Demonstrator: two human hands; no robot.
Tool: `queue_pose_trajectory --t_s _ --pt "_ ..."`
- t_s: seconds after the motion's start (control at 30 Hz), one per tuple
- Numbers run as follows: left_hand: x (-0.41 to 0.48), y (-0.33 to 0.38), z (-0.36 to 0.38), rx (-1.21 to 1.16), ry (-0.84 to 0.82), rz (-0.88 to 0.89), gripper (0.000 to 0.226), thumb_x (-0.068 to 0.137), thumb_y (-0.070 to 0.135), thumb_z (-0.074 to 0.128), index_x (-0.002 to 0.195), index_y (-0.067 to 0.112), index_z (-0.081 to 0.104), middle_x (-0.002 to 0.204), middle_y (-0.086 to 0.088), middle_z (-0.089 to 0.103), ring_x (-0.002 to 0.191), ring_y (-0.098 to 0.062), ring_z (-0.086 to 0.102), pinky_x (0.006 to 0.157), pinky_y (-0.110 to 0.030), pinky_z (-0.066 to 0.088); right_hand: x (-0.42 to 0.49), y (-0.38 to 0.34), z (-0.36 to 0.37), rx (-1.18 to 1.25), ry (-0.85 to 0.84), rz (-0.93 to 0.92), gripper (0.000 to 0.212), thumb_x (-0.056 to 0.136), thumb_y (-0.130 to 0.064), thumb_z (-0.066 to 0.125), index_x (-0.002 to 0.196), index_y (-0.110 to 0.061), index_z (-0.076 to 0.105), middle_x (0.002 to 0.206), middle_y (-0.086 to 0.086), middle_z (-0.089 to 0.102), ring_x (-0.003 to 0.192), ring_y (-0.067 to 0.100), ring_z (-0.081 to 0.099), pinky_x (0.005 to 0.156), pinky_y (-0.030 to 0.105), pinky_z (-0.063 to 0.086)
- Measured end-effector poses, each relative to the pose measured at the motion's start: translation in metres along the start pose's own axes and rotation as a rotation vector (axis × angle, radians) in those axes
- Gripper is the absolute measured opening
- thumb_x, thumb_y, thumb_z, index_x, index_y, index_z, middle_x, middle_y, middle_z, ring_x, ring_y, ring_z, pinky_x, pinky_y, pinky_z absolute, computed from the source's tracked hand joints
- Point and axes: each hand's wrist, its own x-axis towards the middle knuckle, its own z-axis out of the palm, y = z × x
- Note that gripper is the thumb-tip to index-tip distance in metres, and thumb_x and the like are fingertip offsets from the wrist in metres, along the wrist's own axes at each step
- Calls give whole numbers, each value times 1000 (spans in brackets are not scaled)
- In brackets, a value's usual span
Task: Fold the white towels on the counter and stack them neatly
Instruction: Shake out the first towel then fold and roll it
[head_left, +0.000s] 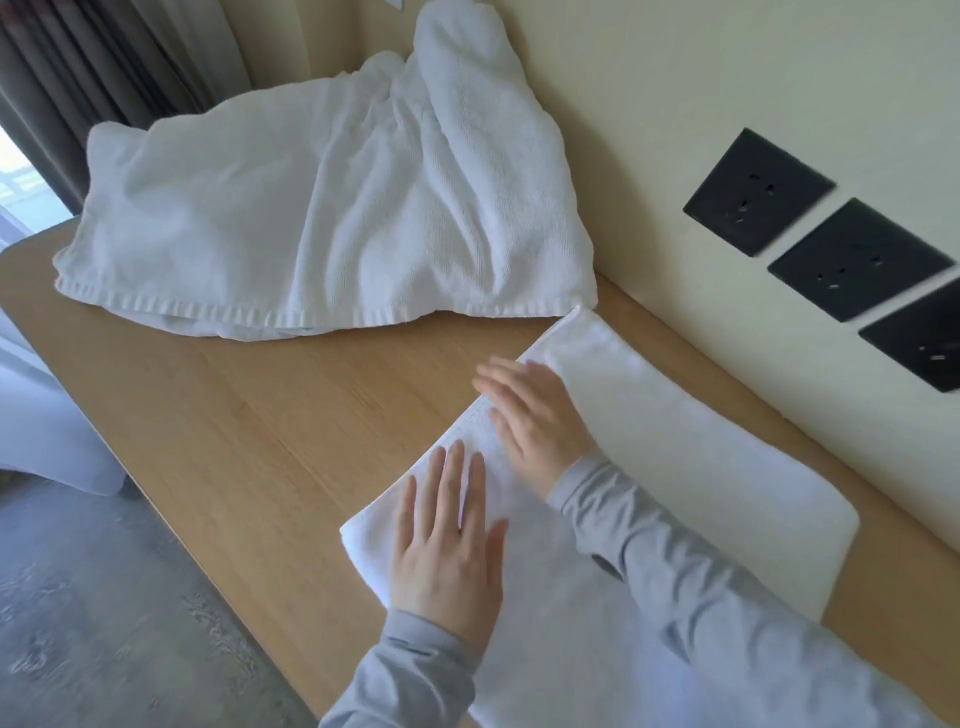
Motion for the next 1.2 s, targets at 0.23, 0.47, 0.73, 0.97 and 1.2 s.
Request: queue_pose_trajectory --t_s 0.23,0.47,0.73,0.97,1.2 --pt "-10 -16 16 83 -180 -42 69 89 51 33 141 6 39 149 -11 35 140 -23 27 113 -42 16 -36 47 -9 -91 -474 -26 56 94 -42 30 142 -15 37 150 3 34 141 22 28 112 46 19" --pt "-9 -16 25 143 -174 -61 71 89 53 31 143 9 36 151 -10 32 140 -27 29 112 -46 19 -43 141 -18 -136 -540 464 53 99 -44 21 149 -32 9 158 -4 12 146 16 7 118 41 8" --pt "-9 -14 24 177 -172 -62 71 90 54 26 143 7 36 151 -12 33 139 -28 30 114 -45 16 -72 10 -31 -50 -419 51 61 94 -37 30 141 2 33 151 18 29 141 34 21 115 48 16" --pt "-12 -15 26 200 -135 -38 71 90 53 26 144 7 34 151 -12 32 140 -27 29 114 -45 17 -130 18 -47 -199 -618 -93 64 94 -47 25 145 -9 27 153 6 26 141 24 24 112 47 21" --pt "-13 -14 27 240 -146 -47 73 91 55 22 147 9 26 154 -9 25 143 -23 21 117 -42 10 -147 145 -82 -353 -662 327 74 86 -62 -13 145 -18 -10 156 -1 -7 145 14 -6 119 40 -1"
